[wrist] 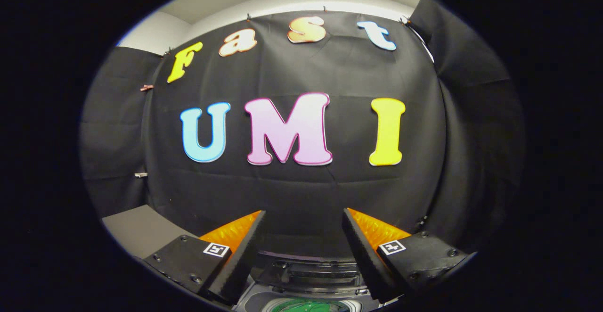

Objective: Put the clothes into the washing machine and then close the washing machine lid.

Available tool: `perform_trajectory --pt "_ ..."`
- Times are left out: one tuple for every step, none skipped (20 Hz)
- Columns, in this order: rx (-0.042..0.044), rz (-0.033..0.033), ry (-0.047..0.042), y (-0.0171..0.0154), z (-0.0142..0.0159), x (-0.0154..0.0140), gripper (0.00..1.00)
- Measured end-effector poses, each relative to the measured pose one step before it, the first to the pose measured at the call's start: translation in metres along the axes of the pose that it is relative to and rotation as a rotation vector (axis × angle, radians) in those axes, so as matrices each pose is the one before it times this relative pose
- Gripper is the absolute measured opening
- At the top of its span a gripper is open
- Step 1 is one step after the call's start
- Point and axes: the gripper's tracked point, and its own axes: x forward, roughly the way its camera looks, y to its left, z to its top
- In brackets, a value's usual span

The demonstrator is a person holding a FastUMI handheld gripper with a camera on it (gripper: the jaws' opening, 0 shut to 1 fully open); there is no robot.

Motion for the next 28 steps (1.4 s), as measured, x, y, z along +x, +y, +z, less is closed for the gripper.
perform_trajectory --pt "0.01385 -0.02540 0.02951 -0.00883 -0.00986 0.01729 0.99" --pt "0.01416 -0.02718 0.03917 -0.00901 -0.01191 0.01991 0.99" --pt "0.01388 -0.03018 0.04800 -0.00969 -0.01449 0.01831 0.99" --pt "0.01662 -0.03101 0.05948 -0.01059 -0.01759 0.01531 0.99" --pt "0.02067 -0.02540 0.06786 -0.00814 -0.02099 0.01195 0.99" --pt "0.02311 -0.02082 0.09091 -0.00940 -0.02442 0.01085 0.98" --pt "0.02403 -0.01338 0.10795 -0.00508 -0.02541 0.00732 0.98" --pt "-0.05181 -0.02728 -0.02101 -0.00312 0.00386 0.00571 0.99" --pt "-0.05843 -0.00191 0.01803 0.00010 -0.00475 0.00562 0.99" --pt "-0.01435 -0.00764 -0.01132 0.00230 0.00277 -0.00517 1.00" --pt "0.01384 -0.00262 0.01578 -0.00090 -0.00441 -0.00470 1.00" --pt "0.01250 0.00010 0.00475 -0.00051 0.00184 -0.00201 0.99" --pt "-0.00553 -0.00112 0.01059 0.00097 -0.00124 0.00059 0.99" --pt "-0.00844 -0.00252 -0.00342 -0.00242 -0.00011 0.00055 0.99" --pt "0.00197 -0.00108 0.00174 0.00017 -0.00095 0.00046 0.99" --pt "-0.00152 0.00174 -0.00045 0.00083 -0.00001 -0.00046 0.99" --pt "-0.00199 -0.00035 -0.00099 0.00031 -0.00019 -0.00125 0.99" --pt "-0.00144 -0.00435 0.00060 -0.00069 -0.00055 -0.00007 0.99" --pt "-0.00302 -0.00751 0.00242 -0.00044 0.00000 -0.00007 0.99" --pt "-0.00244 -0.00874 0.00243 -0.00094 -0.00024 0.00099 0.99" --pt "-0.00050 -0.00771 0.00301 -0.00012 0.00004 0.00165 0.99" --pt "-0.00013 -0.00556 0.00434 -0.00030 -0.00117 -0.00071 0.99" --pt "-0.00023 -0.00440 0.00445 -0.00025 -0.00079 -0.00090 0.99" --pt "-0.00155 -0.00252 0.00461 -0.00018 -0.00137 -0.00123 0.99" --pt "-0.00002 -0.00187 0.00338 -0.00033 -0.00123 0.00108 0.99" --pt "0.00144 -0.00267 0.00227 0.00035 -0.00095 -0.00007 0.99" --pt "-0.00219 -0.00313 0.00135 0.00007 0.00039 0.00015 0.99" --pt "-0.00128 -0.00247 0.00530 -0.00059 -0.00130 0.00004 0.99"
